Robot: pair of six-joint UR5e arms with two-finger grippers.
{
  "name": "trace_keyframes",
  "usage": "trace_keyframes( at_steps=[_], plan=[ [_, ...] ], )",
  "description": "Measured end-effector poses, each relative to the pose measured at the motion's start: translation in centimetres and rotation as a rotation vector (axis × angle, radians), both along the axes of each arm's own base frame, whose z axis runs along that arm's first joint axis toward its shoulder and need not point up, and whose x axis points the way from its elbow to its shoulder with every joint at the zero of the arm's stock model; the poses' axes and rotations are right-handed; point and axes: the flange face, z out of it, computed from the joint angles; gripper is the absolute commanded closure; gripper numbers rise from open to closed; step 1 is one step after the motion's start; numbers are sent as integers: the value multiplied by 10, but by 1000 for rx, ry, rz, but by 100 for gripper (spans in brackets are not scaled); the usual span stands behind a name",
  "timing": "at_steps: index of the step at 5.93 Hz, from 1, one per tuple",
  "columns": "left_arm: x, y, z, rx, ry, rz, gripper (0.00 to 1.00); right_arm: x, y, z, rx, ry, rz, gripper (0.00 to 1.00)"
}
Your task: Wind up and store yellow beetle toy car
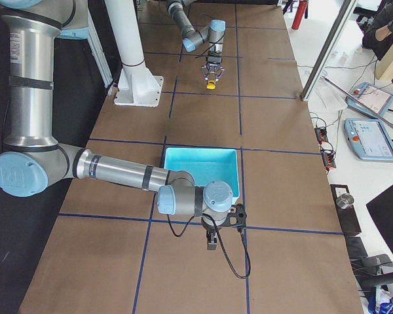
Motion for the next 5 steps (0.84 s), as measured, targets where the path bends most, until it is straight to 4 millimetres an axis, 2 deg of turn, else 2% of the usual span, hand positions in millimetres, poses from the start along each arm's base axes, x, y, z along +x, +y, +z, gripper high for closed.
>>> trace_keyframes(
  at_steps=[2, 5],
  plan=[
    [25, 15, -1, -8, -15, 36, 100, 0, 1, 3, -7, 6, -1, 0],
    [33, 19, 3, -19, -39, 45, 100, 1, 2, 6, -12, 14, 0, 0]
  ],
)
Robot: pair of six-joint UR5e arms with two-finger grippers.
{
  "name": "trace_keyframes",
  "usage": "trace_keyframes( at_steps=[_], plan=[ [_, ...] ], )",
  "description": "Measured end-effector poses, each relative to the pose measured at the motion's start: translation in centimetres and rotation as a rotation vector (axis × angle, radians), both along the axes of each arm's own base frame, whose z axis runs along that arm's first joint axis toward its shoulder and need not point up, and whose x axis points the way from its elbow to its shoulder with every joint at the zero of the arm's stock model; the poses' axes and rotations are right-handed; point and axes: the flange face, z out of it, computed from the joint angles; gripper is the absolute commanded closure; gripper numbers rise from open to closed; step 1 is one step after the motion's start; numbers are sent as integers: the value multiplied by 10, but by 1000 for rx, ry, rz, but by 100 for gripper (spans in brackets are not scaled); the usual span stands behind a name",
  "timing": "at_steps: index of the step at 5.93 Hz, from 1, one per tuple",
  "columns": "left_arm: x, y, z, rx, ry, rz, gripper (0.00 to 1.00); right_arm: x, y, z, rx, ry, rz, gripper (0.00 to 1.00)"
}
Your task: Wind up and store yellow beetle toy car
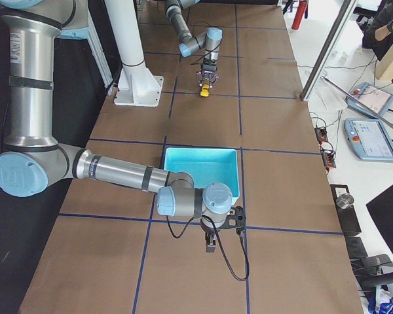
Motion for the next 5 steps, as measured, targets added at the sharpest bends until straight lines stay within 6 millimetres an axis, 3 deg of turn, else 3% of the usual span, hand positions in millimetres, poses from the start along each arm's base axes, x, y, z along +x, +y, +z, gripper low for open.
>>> trace_keyframes(
  at_steps=[2, 5],
  plan=[
    [-7, 1, 10, 0, -1, -5, 100, 0, 0, 0, 0, 0, 1, 0],
    [-32, 15, 47, 7, 10, -10, 100, 0, 0, -1, 1, 0, 1, 0]
  ],
)
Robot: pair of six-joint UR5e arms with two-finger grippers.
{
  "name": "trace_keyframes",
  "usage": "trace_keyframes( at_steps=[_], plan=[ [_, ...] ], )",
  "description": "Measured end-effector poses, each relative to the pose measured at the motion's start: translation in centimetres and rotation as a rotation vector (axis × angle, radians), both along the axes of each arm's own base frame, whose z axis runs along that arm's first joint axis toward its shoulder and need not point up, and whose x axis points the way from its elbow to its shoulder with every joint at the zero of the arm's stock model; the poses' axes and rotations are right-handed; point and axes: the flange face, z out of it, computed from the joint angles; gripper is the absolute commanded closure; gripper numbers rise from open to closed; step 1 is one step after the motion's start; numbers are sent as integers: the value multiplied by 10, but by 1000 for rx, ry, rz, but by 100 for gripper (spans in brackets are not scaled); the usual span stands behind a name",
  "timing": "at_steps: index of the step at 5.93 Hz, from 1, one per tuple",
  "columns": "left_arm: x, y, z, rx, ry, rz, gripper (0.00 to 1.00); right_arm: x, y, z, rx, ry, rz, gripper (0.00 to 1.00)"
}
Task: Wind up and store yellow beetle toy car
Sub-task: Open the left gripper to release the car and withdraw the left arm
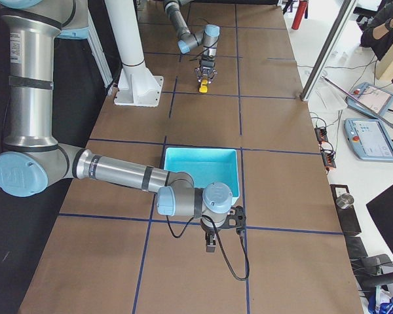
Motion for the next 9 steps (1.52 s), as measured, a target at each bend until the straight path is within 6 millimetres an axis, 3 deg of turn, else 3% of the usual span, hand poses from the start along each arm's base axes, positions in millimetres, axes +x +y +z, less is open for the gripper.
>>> trace_keyframes(
  at_steps=[3, 4, 5, 7, 9],
  plan=[
    [-26, 9, 32, 19, 42, -9, 99, 0, 0, -1, 2, 0, 0, 0],
    [-33, 9, 40, 25, 56, -13, 85, 0, 0, -1, 3, 0, 1, 0],
    [-40, 9, 49, 29, 66, -19, 1, 0, 0, -1, 3, 0, 1, 0],
    [-66, 12, 85, 51, 98, -34, 0, 0, 0, -1, 3, 0, 0, 0],
    [-120, 6, 136, 76, 148, -70, 0, 0, 0, -1, 3, 0, -1, 0]
  ],
)
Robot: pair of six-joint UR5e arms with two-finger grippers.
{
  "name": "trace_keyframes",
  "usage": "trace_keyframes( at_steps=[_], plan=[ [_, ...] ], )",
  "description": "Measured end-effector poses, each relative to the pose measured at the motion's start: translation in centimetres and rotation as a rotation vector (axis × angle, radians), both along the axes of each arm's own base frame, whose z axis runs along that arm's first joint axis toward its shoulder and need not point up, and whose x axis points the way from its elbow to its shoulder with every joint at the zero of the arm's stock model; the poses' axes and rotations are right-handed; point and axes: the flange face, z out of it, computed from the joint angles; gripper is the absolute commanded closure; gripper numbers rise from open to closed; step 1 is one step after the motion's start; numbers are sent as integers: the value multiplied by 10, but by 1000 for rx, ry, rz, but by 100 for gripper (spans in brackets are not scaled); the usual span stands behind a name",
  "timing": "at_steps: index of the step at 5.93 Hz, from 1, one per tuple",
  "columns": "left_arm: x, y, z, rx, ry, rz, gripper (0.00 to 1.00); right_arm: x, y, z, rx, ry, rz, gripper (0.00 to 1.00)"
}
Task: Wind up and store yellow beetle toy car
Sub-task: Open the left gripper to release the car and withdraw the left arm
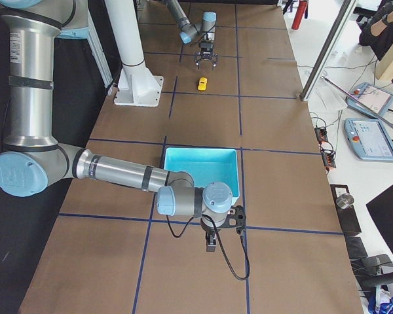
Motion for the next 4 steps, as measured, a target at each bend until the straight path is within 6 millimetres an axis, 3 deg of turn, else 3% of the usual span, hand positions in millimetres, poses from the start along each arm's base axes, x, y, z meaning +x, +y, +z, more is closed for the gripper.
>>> trace_keyframes(
  at_steps=[2, 4],
  plan=[
    [-46, -13, 26, -2, 15, -18, 0, 0, 0, 0, 0, 0, 0, 0],
    [-82, -30, 34, -48, -29, -57, 0, 0, -1, -1, 2, 0, -1, 0]
  ],
)
